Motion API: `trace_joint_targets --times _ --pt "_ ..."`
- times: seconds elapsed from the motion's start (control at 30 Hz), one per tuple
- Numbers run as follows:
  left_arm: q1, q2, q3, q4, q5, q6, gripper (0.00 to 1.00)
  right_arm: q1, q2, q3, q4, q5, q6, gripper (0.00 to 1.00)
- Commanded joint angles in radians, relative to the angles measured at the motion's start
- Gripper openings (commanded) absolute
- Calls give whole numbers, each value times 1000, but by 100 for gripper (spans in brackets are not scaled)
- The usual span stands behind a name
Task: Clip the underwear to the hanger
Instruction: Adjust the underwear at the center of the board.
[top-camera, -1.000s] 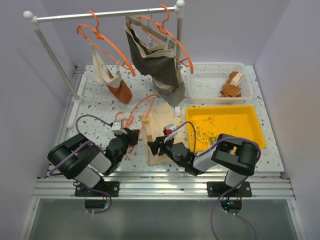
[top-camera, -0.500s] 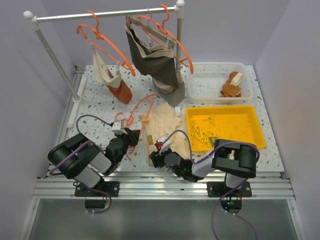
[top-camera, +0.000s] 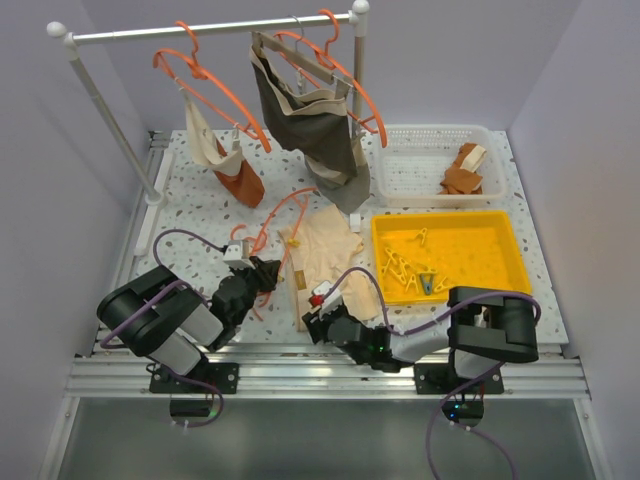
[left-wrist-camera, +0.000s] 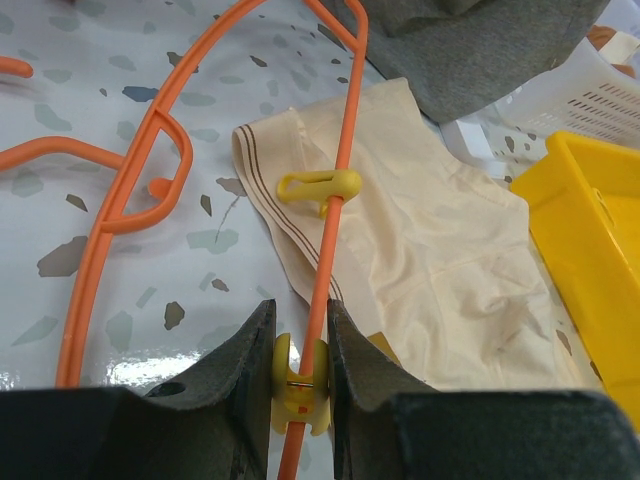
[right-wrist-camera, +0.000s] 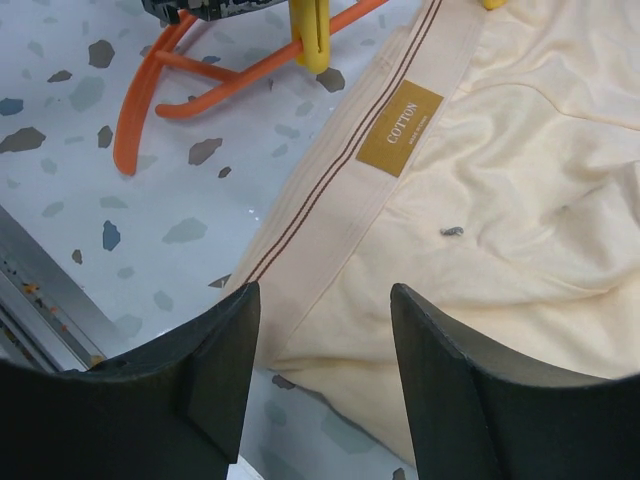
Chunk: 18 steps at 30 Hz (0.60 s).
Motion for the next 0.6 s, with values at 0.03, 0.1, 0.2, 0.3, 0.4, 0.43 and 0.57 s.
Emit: trace_joint_targets --times 0.03,0.1,0.2,0.3,0.4,0.43,0.57 --pt "5 4 -253 582 3 -5 0 2 -3 -17 6 61 -13 59" --pt "5 0 -255 583 4 -4 0 2 34 -16 34 63 -14 59" --pt "5 -6 -259 582 4 -4 0 3 68 -22 81 49 -17 59" --pt "5 -11 -262 582 4 -4 0 2 98 -28 121 20 -22 59" --pt "5 -13 -261 582 9 -5 0 2 126 -10 109 -2 -14 57" --pt "5 -11 -261 583 10 -5 0 2 149 -8 112 -9 -8 57" --pt "5 -13 -262 582 16 -5 0 2 195 7 120 -35 16 48"
